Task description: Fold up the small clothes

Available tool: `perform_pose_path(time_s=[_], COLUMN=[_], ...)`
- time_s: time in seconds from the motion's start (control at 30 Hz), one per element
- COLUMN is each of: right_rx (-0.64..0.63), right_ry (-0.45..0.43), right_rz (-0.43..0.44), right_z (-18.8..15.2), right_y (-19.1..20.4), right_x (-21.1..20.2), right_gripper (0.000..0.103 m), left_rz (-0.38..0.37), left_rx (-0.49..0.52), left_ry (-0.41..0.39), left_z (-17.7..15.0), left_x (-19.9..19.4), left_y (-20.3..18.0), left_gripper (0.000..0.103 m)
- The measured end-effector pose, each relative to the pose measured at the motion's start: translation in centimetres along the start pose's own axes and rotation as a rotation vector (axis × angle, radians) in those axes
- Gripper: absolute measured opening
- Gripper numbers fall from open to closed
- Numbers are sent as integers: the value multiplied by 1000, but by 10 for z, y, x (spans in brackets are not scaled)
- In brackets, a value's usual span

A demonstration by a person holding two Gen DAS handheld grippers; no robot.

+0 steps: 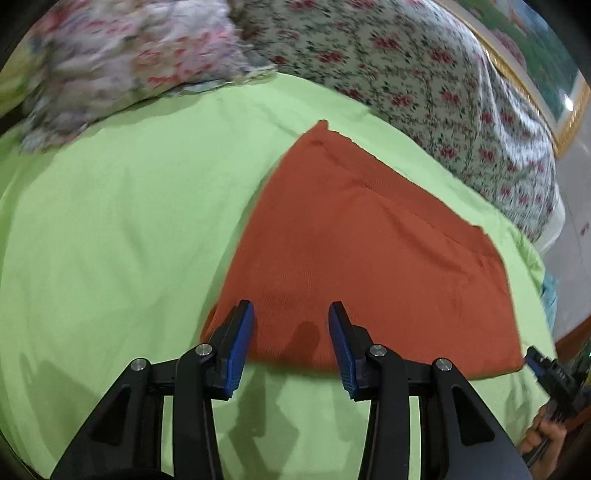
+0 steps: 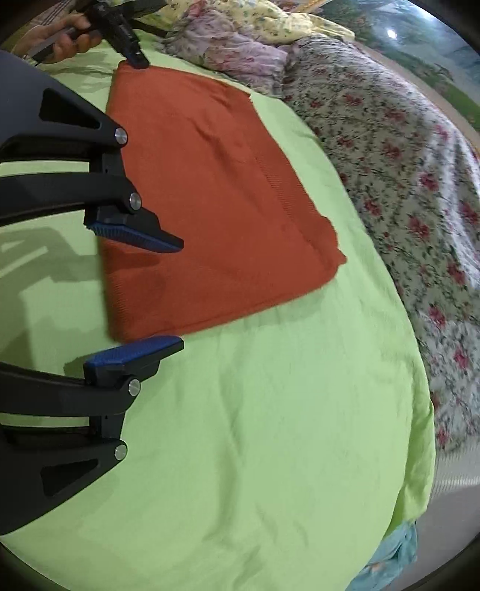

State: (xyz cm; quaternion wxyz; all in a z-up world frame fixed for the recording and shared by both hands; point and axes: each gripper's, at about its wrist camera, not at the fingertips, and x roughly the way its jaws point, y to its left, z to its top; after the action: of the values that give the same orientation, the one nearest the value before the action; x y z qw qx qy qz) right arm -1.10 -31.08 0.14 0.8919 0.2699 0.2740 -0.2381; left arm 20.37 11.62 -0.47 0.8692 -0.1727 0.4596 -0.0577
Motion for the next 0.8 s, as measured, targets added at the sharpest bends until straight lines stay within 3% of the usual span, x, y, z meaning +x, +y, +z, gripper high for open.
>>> perform_pose_path(time_s=[0.33,0.53,0.8], right_rx=[58,46,26], right_ry=[-61,-23,19], right_rz=[134,197,228], right_z=[-42,-70,-85], right_y=[20,38,51], right_x=[-41,-46,-47], right_gripper=[55,56,56], left_rz=[-58,-112,-198], left_rx=[-162,-230,-372], left_ry=[57,41,4], left_z=[-52,-49,-27], left_x=[-19,-16,13], left_y=[26,31,40], left_gripper=[43,54,54])
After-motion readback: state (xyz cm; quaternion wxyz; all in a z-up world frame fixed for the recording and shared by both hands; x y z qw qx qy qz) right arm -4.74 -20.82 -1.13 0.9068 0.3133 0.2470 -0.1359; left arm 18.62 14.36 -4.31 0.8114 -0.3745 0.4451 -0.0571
